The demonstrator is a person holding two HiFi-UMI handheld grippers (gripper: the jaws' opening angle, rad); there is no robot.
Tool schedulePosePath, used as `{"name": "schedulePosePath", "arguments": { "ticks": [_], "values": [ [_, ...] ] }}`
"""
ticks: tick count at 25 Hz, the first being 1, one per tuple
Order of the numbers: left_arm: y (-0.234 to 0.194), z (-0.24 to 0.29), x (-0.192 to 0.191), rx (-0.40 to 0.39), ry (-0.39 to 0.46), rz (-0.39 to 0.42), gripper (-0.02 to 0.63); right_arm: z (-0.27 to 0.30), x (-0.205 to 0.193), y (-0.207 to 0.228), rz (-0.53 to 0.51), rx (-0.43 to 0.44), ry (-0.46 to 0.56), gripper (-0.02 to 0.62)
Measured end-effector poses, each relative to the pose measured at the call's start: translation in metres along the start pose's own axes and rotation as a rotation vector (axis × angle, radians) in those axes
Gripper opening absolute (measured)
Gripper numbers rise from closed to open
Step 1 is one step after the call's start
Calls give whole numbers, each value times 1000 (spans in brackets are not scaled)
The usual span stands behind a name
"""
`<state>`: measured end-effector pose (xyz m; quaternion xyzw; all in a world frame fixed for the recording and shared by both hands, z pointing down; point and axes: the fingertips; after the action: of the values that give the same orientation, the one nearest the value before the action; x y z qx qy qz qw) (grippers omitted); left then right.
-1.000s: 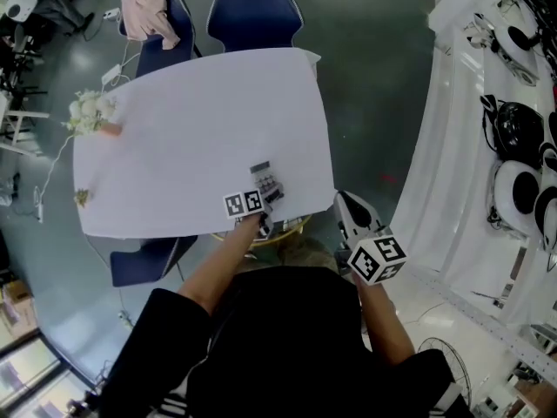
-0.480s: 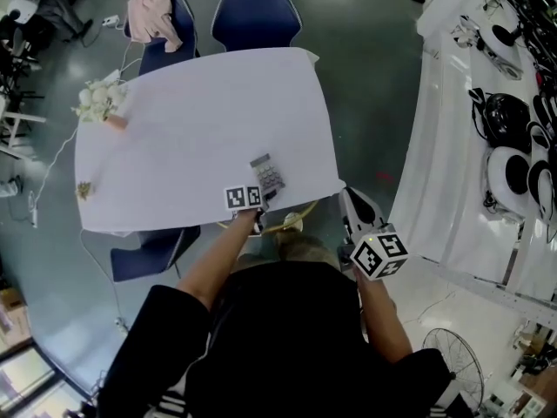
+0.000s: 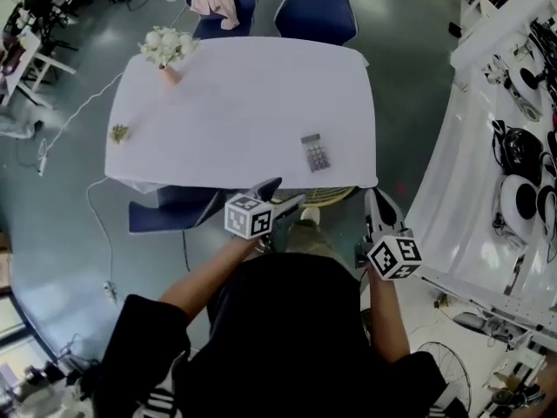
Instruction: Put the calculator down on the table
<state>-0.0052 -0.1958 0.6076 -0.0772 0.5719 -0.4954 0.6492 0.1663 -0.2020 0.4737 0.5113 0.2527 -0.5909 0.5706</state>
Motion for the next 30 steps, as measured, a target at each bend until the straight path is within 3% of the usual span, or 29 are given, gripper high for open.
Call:
{"name": "schedulePosePath", "arguments": {
  "ticks": [6,7,9,14,16,19,30],
  "values": [
    [59,-107,19,38,231,160,344,-21,-11,-52,-57,31,24,-2],
    [64,-121,20,43,258,177,309,-24,-14,-61,-62,36,26,-2],
    [72,-149,22,52,310,201,157,-30,-20,-78,-72,48,24,-2],
    [84,-211,41,104,439,222,62,-46,-30,-114,-92,90,16,-3],
    [87,-230,48,154,459,291,19,-49,-30,-124,-106,105,19,-2],
    [88,-244,52,194,467,356,12,-53,-27,-132,-134,106,33,-3],
    [90,-232,44,141,435,322,9,-68,-22,-136,-194,64,78,-3]
  ]
}}
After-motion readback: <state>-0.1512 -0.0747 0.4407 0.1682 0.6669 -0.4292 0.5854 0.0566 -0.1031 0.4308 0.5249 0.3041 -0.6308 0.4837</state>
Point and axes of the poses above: the fingertips, and each gripper's own axes: z forward along the fingers, y to its right, x out of its top, and after that the axes turned 6 degrees about -x, right-handed
